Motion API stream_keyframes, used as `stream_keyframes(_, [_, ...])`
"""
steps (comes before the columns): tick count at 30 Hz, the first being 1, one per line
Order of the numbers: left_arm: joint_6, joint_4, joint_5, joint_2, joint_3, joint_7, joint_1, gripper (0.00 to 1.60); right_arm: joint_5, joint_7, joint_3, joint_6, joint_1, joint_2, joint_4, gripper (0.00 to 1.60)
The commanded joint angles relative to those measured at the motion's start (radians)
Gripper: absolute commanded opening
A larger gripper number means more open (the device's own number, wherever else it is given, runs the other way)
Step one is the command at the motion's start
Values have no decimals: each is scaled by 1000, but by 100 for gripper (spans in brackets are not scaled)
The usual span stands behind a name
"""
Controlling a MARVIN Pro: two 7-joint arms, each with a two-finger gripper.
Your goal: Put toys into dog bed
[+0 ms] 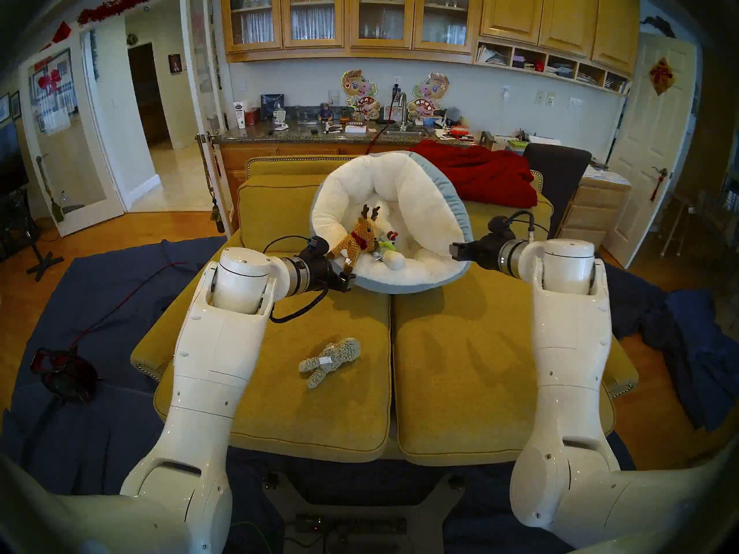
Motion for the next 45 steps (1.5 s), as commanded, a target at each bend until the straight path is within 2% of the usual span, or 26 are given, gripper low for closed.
stream_keyframes(1, [-8, -28, -3, -2, -5, 1, -37, 160, 50, 96, 33, -3, -35, 41, -115, 160])
stream_keyframes(19, [-9, -35, -3, -3, -7, 1, -44, 160, 188, 413, 132, -1, -200, 110, -323, 160])
stream_keyframes(28, [-10, -40, -4, -3, -8, 1, -49, 160, 287, 418, 148, -5, -329, 126, -435, 160])
stream_keyframes(36, [-11, -47, -4, -2, -9, 0, -53, 160, 388, 412, 116, -16, -453, 149, -520, 160])
stream_keyframes(40, [-11, -51, -4, -2, -9, -2, -55, 160, 425, 428, 94, -28, -527, 181, -581, 160])
stream_keyframes(45, [-11, -55, -4, -1, -9, -3, -56, 160, 457, 445, 79, -55, -597, 226, -605, 160])
